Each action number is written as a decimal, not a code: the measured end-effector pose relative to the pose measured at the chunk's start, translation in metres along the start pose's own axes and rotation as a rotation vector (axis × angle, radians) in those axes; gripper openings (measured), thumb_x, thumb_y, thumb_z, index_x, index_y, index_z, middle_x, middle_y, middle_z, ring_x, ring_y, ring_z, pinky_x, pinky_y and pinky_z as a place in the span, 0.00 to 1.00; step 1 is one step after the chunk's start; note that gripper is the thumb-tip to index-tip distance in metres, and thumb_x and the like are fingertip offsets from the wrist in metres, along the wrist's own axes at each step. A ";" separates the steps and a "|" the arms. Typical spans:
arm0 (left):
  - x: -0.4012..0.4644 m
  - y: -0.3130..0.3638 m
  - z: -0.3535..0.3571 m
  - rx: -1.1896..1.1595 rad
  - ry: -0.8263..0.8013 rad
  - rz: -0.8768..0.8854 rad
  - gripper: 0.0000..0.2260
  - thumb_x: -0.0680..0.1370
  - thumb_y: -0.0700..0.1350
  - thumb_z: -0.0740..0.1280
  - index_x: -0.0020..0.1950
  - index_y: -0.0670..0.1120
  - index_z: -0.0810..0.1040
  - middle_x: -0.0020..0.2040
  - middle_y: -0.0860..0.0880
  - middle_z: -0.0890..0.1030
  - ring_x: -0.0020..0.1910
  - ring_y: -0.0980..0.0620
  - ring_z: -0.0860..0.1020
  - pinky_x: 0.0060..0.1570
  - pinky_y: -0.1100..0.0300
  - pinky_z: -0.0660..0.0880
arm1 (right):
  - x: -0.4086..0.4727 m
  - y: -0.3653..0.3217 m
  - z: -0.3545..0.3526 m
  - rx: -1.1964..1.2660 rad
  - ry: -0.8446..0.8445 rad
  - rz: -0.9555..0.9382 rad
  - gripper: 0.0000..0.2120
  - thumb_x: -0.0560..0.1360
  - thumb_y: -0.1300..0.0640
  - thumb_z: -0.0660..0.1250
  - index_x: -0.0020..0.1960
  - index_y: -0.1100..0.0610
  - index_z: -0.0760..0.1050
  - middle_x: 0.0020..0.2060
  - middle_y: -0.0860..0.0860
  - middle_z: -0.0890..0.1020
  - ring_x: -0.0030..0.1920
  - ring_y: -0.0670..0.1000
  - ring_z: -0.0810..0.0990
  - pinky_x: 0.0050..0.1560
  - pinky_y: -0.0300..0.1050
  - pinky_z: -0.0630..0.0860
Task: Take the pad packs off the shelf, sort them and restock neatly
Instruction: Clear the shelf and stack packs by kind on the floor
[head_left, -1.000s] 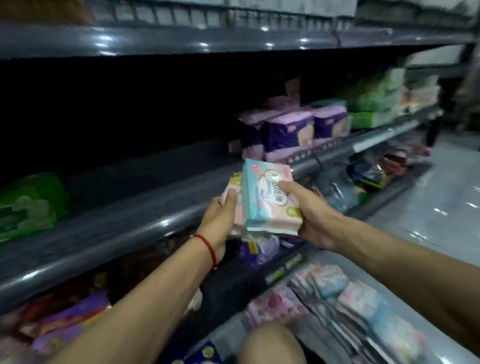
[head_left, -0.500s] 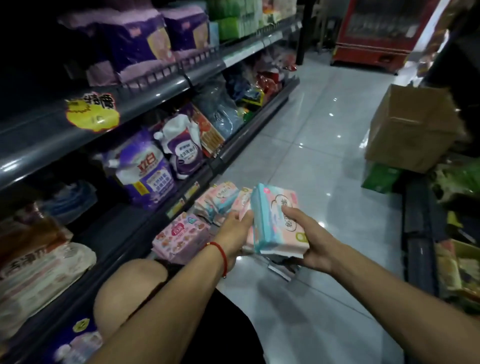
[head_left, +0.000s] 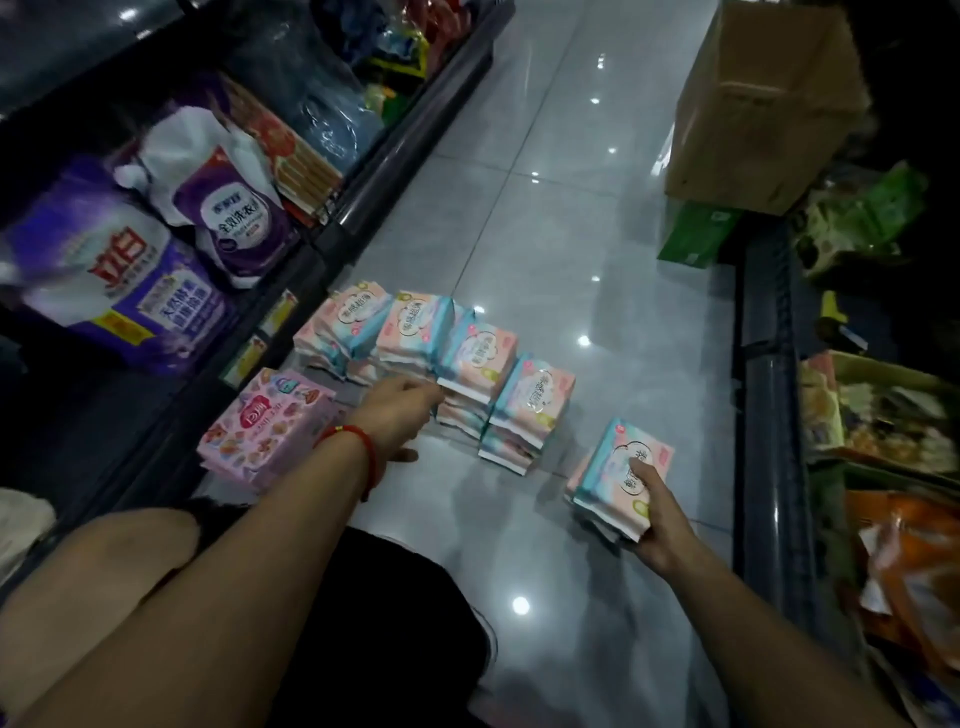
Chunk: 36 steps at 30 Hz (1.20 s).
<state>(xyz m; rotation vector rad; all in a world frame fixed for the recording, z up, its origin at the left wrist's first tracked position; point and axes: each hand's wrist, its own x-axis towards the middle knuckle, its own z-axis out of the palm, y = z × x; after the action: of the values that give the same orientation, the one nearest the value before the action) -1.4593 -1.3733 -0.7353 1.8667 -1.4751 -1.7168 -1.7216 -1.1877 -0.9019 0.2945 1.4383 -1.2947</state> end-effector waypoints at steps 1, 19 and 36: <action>0.002 -0.001 0.001 -0.005 -0.004 -0.015 0.04 0.81 0.47 0.66 0.47 0.49 0.77 0.51 0.44 0.77 0.49 0.46 0.74 0.52 0.49 0.78 | 0.009 0.003 0.000 -0.021 0.020 0.007 0.23 0.77 0.48 0.71 0.69 0.56 0.76 0.58 0.61 0.84 0.60 0.66 0.82 0.64 0.70 0.75; 0.045 -0.016 -0.013 -0.087 0.032 -0.055 0.02 0.78 0.48 0.67 0.48 0.51 0.78 0.44 0.48 0.77 0.40 0.50 0.73 0.40 0.55 0.76 | 0.120 0.015 0.046 -0.327 0.197 -0.041 0.34 0.69 0.36 0.76 0.67 0.54 0.74 0.55 0.55 0.85 0.51 0.59 0.87 0.40 0.56 0.84; -0.035 -0.001 -0.044 -0.603 0.266 0.162 0.06 0.82 0.38 0.64 0.56 0.43 0.78 0.43 0.44 0.80 0.34 0.53 0.76 0.27 0.62 0.72 | -0.046 -0.015 0.145 -0.621 0.033 -0.869 0.07 0.80 0.60 0.65 0.56 0.51 0.78 0.52 0.48 0.83 0.52 0.50 0.82 0.47 0.44 0.80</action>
<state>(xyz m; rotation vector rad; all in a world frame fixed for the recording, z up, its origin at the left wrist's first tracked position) -1.4153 -1.3660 -0.7009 1.5268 -0.8520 -1.5353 -1.6382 -1.2888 -0.8237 -0.8080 2.0039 -1.3971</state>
